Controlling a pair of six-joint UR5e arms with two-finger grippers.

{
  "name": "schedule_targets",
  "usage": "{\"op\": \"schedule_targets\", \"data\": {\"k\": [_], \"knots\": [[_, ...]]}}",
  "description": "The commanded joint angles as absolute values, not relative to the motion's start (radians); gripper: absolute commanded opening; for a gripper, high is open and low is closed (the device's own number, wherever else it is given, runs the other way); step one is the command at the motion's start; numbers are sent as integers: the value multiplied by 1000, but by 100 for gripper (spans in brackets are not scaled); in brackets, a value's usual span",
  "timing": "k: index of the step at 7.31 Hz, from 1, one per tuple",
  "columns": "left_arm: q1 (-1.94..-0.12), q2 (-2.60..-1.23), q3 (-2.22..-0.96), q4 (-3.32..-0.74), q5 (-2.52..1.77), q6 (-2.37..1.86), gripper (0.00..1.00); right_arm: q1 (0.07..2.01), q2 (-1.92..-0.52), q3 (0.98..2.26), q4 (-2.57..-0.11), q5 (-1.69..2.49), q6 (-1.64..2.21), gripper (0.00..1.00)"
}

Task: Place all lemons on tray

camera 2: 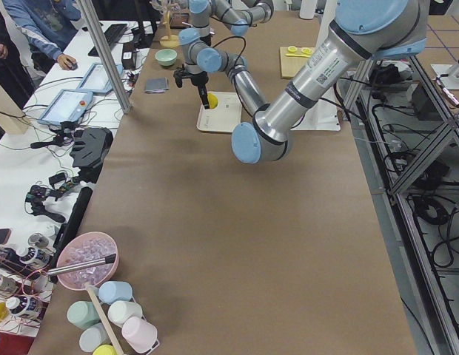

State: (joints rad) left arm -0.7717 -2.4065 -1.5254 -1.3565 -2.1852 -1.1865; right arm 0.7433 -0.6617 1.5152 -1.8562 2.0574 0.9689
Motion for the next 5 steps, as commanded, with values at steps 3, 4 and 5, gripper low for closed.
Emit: {"op": "schedule_targets", "data": {"k": [3,4,5], "knots": [[-612,-2373,-1430,-1587,-2057,-1354,0,608,-795,1552,-1706,1965,1078,0],[-591,-2365,-1428,-1612,-2051,-1376,0,573,-823,1574,-1704,1938,1104,0],[-566,-2365,-1430,-1635,-1996,-1403,0,539,-840,1571,-1672,1902,1141,0]]}}
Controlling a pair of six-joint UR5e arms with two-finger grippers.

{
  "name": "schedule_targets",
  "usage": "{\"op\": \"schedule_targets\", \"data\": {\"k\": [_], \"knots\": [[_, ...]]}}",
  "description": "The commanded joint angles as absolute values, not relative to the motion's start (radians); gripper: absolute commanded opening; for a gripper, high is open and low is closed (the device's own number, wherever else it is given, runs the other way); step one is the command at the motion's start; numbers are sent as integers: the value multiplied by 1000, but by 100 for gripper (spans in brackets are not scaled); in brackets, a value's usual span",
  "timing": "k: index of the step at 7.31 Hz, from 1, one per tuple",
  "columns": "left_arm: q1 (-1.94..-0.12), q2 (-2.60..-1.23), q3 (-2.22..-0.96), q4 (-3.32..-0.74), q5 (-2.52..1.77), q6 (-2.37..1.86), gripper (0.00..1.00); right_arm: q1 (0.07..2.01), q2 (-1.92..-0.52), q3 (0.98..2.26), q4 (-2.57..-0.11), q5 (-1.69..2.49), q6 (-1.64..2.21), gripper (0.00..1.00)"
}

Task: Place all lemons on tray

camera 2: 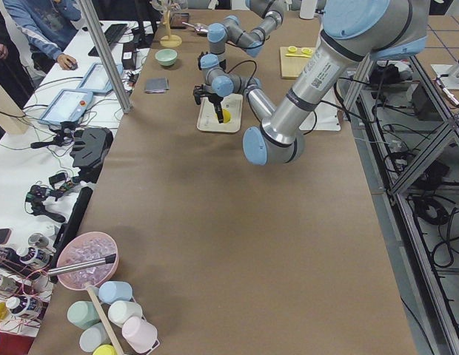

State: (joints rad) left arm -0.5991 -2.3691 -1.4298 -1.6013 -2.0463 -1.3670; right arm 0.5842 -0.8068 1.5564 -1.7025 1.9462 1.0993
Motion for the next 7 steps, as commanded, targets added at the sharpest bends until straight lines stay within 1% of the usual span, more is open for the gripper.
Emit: {"op": "schedule_targets", "data": {"k": [1,2,6,7], "knots": [[-555,-2337,-1436,-1684,-1981,-1404,0,534,-857,1574,-1646,1895,1153,0],[-555,-2306,-1437,-1740,-1979,-1405,0,529,-861,1568,-1646,1894,1161,0],[-555,-2304,-1442,-1749,-1977,-1405,0,500,-865,1566,-1644,1856,1187,0],[-555,-2306,-1443,-1749,-1977,-1405,0,505,-867,1566,-1644,1856,1186,50]]}}
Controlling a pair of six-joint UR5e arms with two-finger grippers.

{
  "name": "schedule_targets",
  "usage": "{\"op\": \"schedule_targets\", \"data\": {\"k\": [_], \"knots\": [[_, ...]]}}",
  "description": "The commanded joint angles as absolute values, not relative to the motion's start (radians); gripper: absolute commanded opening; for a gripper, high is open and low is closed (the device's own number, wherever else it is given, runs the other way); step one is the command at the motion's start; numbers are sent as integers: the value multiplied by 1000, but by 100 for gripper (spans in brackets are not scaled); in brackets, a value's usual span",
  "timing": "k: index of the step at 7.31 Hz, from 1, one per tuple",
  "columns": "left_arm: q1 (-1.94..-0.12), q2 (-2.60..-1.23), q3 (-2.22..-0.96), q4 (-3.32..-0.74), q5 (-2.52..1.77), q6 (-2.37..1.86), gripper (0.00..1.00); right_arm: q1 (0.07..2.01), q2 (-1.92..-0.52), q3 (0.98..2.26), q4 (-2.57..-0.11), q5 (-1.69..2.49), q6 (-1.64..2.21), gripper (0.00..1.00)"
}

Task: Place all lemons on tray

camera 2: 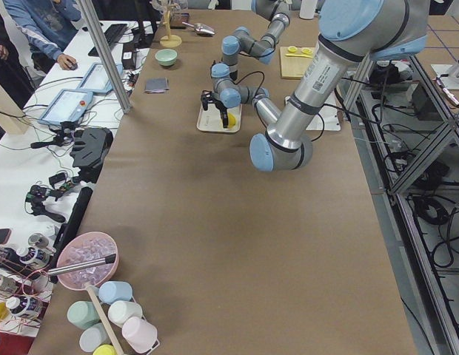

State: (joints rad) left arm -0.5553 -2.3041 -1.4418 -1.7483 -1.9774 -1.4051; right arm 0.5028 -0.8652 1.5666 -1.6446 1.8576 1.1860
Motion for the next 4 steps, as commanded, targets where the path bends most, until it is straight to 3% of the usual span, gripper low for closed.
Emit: {"op": "schedule_targets", "data": {"k": [1,2,4], "knots": [[-557,-2306,-1450,-1744,-1977,-1402,57,505,-865,1571,-1644,1858,1189,99],[-561,-2304,-1465,-1738,-1979,-1402,98,508,-865,1584,-1644,1858,1190,100],[-566,-2263,-1517,-1735,-1982,-1401,98,511,-864,1586,-1646,1861,1190,100]]}}
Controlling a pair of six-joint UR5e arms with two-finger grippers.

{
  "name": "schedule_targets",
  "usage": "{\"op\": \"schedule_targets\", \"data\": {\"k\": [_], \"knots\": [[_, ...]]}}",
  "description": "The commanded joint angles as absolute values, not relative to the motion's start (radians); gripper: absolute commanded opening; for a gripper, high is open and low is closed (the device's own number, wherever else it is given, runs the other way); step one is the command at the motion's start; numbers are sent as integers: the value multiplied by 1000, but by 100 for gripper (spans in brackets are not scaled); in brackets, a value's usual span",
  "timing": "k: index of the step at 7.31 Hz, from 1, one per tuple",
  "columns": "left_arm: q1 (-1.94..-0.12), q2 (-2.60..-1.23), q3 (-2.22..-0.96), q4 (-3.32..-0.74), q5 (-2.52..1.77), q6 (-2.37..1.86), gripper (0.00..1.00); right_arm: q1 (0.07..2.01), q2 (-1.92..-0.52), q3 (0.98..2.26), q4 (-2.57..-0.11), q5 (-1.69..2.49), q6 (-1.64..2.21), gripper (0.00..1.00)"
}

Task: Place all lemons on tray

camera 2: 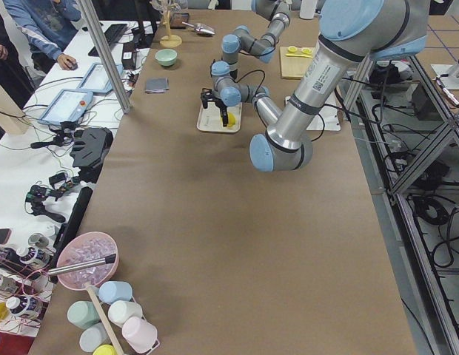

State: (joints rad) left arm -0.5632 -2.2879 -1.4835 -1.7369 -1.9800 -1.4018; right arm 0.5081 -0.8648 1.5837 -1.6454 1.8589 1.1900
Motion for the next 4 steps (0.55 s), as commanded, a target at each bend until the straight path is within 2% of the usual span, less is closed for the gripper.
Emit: {"op": "schedule_targets", "data": {"k": [1,2,4], "knots": [[-569,-2240,-1554,-1720,-1983,-1396,98,524,-864,1601,-1651,1876,1189,100],[-586,-2224,-1615,-1663,-1986,-1393,98,550,-864,1629,-1663,1900,1189,100],[-671,-2169,-1869,-1417,-2055,-1257,98,674,-902,1821,-1828,2043,1137,100]]}}
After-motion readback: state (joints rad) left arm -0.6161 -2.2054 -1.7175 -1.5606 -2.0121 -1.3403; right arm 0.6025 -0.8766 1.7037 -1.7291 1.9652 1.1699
